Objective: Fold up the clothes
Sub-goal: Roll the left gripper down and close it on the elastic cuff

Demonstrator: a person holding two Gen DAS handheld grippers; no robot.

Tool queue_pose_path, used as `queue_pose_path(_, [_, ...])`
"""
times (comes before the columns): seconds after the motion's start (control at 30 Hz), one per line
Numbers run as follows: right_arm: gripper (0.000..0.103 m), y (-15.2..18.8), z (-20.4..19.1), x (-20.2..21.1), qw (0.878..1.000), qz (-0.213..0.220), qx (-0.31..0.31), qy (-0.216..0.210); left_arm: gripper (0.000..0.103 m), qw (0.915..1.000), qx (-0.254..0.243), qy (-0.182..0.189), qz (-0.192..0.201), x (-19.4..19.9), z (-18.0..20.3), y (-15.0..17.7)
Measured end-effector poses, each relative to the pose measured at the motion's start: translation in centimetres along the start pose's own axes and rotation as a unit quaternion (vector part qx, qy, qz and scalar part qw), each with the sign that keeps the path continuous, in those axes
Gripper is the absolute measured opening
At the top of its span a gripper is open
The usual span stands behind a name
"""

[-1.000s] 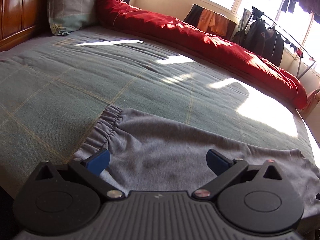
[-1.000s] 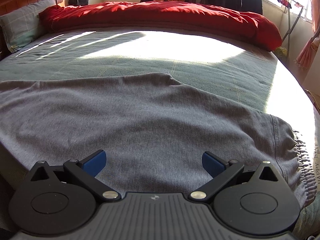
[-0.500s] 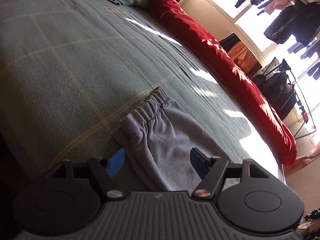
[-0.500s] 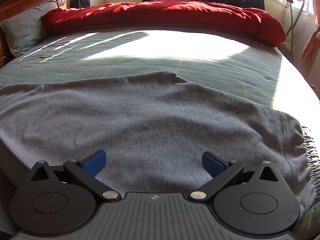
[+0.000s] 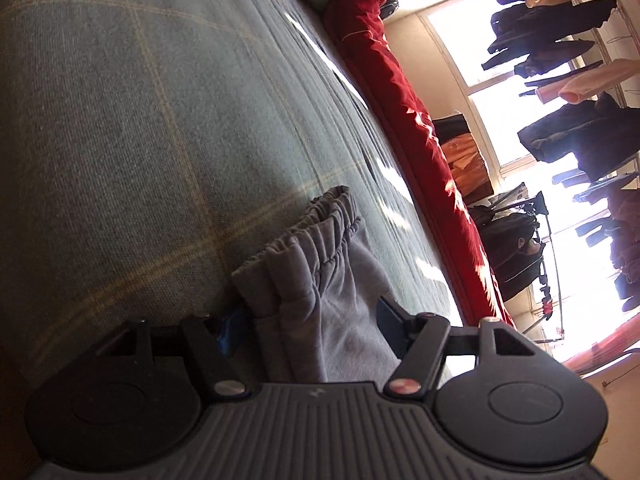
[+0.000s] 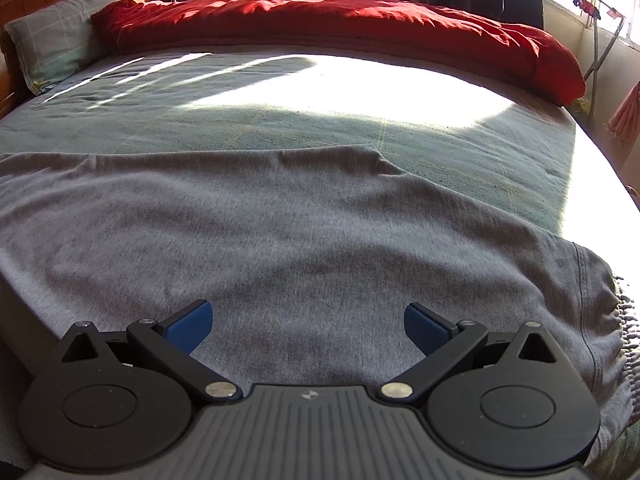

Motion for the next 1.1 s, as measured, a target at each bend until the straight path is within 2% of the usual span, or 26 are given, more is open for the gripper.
queue_pose_path(0.17, [0.103, -0.6, -0.9, -0.4, 1.0, -0.002, 0.011, -0.005, 0.067, 0.9997, -0.003, 0.021, -0.008, 0.4, -0.6, 1.3])
queue_pose_path(0.27, [0.103, -0.7, -1.2, -0.5, 1.0, -0.003, 0.019, -0.006, 0.067, 0.9992, -0.025, 0.028, -0.016, 0.7, -0.8, 2.2])
queue_pose_path(0.37, [0.103, -1.0, -1.3, -0.6, 1.0, -0.005, 0.022, -0.003, 0.067, 0.9992, -0.022, 0.025, -0.02, 0.0, -0.4, 1.3])
queue_pose_path(0.53, [0.103, -1.3, -1.7, -0.4, 1.0, 0.003, 0.022, -0.008, 0.067, 0.9994, -0.023, 0.026, -0.003, -1.3, 0.3, -0.3])
queue_pose_path(0.67, [0.103, -1.0, -1.7, -0.4, 1.0, -0.001, 0.023, -0.006, 0.067, 0.9978, -0.049, 0.043, -0.006, -0.7, 0.2, 1.1])
queue_pose_path(0.77, [0.103, -1.0, -1.3, -0.4, 1.0, -0.001, 0.019, -0.003, 0.067, 0.9978, -0.046, 0.046, -0.008, -1.0, 0.3, 0.7])
queue_pose_path(0.93, [0.103, -1.4, -1.4, -0.3, 1.0, 0.013, 0.008, -0.01, 0.067, 0.998, -0.055, 0.033, -0.003, -2.4, 1.1, 0.1])
queue_pose_path(1.0, [0.103, -1.4, -1.9, -0.2, 1.0, 0.017, 0.014, -0.019, 0.065, 0.9974, -0.067, 0.027, -0.001, -2.0, 1.2, 0.3])
queue_pose_path(1.1, [0.103, -1.2, -2.2, -0.4, 0.999, 0.014, 0.02, -0.02, 0.043, 0.9977, -0.068, 0.001, 0.003, -1.7, 0.9, 0.4])
Point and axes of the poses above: each gripper's, at about its wrist camera, not at the fingertips, and x roughly against the way its jaws point, z to its right, y to its underside, the point moved 6 cm from there along -x, roughly the way its jaws point, and after that the axes turned 13 degrees about x, right-handed, at the moved point
